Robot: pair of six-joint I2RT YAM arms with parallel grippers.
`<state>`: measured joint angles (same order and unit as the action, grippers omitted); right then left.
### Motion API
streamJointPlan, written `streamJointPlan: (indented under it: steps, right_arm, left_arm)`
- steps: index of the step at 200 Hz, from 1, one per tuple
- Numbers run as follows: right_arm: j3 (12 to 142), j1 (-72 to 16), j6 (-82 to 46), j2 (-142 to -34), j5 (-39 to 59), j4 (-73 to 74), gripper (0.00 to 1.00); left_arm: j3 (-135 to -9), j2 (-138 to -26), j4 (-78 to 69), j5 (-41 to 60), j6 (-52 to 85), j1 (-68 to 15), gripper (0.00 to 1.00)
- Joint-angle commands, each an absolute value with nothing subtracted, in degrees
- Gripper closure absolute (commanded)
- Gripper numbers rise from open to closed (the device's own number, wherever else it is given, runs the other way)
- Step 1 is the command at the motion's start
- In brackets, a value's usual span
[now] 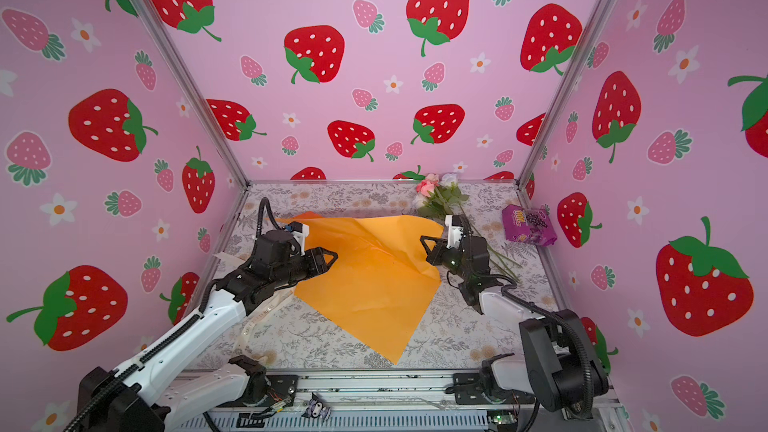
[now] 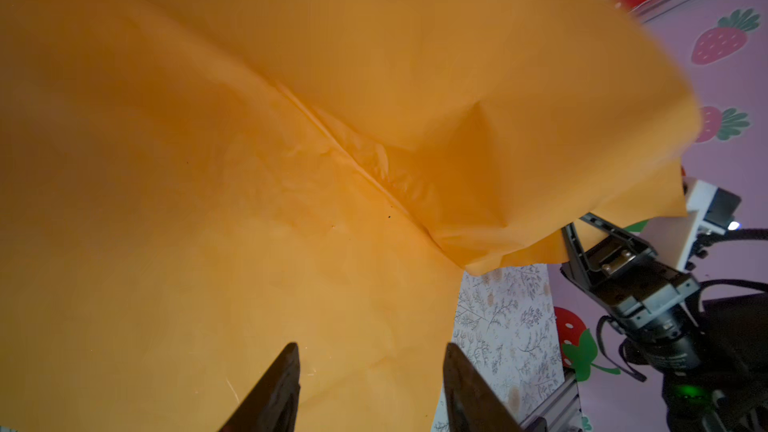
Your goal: Tie the bouquet of fake flowers
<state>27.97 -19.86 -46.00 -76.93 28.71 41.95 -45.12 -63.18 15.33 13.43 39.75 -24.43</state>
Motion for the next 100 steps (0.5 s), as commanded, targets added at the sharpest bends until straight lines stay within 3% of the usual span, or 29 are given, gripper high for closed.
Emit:
streamJointPlan:
  steps: [1,44,100]
  right_arm:
    - [29.19,-17.69,-55.97,-79.58,34.77,43.12,1.0]
    - [31.37,-14.12,-54.67,-84.41,33.13,39.8,1.0]
    - [42.58,-9.15,-53.06,-95.37,40.07,37.76,1.0]
  left_arm:
    - [-49.25,-69.14,15.78,13.18,35.84,-25.08,0.45]
    - [-52.34,-83.0,11.88,10.41,37.46,-26.76,0.49]
    - [-54.96,-94.21,13.93,6.43,36.56,-26.83,0.55]
